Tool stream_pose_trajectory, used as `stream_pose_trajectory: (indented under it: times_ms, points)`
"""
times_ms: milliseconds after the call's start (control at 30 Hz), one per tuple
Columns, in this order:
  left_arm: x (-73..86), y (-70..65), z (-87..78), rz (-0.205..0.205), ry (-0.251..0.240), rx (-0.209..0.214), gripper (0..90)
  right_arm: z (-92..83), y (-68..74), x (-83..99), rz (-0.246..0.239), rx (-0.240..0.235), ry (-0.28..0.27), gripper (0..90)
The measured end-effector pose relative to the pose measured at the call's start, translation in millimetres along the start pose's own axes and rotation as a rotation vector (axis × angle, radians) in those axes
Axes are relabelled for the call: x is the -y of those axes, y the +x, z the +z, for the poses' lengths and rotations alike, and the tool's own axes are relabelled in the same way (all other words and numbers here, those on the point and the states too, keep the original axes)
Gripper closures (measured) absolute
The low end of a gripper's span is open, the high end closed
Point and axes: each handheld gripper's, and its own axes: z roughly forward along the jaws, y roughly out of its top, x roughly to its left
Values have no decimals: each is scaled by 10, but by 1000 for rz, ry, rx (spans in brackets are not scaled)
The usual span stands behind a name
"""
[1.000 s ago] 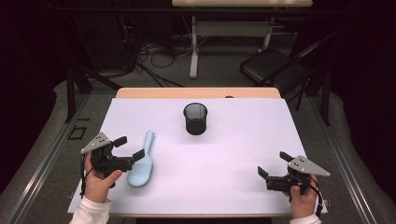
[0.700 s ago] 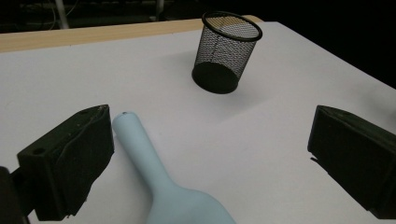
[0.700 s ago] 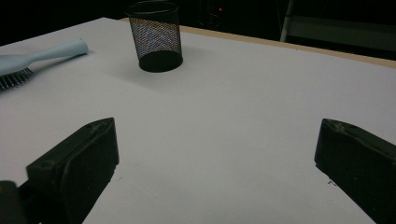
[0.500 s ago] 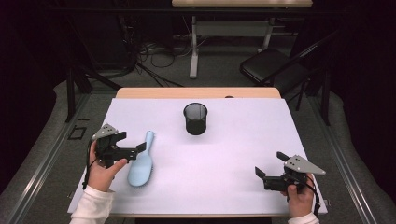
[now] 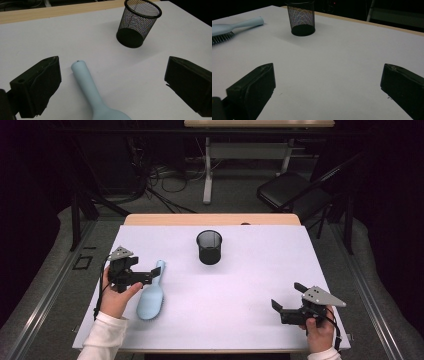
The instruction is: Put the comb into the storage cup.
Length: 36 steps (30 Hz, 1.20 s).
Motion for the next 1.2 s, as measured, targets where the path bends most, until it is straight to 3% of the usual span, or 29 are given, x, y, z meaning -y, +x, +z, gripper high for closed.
stream_pose_trajectory:
  times_ms: [200,300,400,467,667,867,1033,1133,1200]
  points:
    - [20,47,21,-15,23,-12,50,3,10,-2,-3,0,1,0]
    - [22,81,30,-30,33,-20,160,-3,6,-1,-2,4,-2,0]
    - [12,121,53,-54,39,-32,170,-5,6,-1,0,3,0,0]
    - [2,152,70,-66,48,-42,243,-2,9,1,2,2,0,0]
    - [-27,233,122,-103,57,-70,354,6,10,6,3,0,-3,0]
    - [-46,272,175,-102,83,-93,385,7,6,7,1,-1,3,0]
    - [-63,274,203,-139,104,-111,443,5,11,7,1,-2,7,0]
    - [-66,294,235,-136,120,-117,502,9,8,8,1,-3,5,0]
    - [-64,311,269,-135,137,-125,607,9,7,9,-1,-2,6,0]
